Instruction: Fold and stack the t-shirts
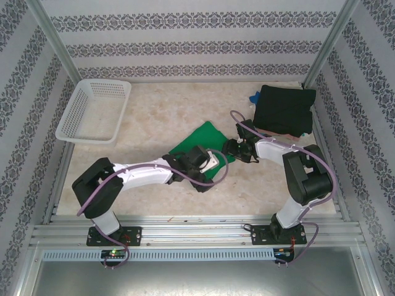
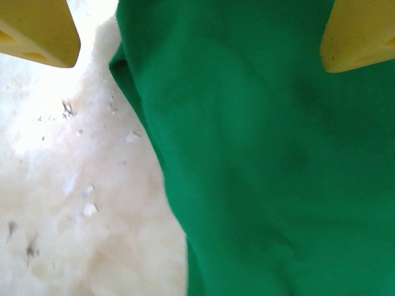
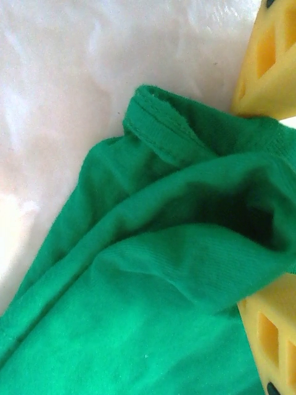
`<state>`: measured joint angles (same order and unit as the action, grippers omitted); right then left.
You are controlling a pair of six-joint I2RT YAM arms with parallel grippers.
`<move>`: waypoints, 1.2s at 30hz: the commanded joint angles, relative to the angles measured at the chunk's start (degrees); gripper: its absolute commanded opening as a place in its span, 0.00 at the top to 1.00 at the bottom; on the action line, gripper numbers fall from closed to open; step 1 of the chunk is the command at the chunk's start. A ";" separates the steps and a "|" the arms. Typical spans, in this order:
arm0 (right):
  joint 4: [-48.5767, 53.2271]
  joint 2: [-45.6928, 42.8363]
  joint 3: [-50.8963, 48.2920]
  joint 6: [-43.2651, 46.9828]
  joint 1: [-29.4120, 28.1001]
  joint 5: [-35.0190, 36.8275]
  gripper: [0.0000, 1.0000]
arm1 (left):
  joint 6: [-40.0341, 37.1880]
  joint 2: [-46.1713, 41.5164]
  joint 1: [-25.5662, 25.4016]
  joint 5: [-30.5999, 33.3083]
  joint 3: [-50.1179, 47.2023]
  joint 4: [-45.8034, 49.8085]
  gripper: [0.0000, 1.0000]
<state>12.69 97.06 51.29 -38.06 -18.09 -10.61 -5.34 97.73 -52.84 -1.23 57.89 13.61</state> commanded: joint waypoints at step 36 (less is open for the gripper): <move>11.43 3.94 22.01 6.39 7.51 -1.17 0.51 | 3.18 9.35 2.13 -9.31 12.30 -2.16 0.92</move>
<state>19.99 105.32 72.58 -32.10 -11.27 -12.93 -5.37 106.43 -52.36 -5.08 68.93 10.63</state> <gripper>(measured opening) 0.455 0.107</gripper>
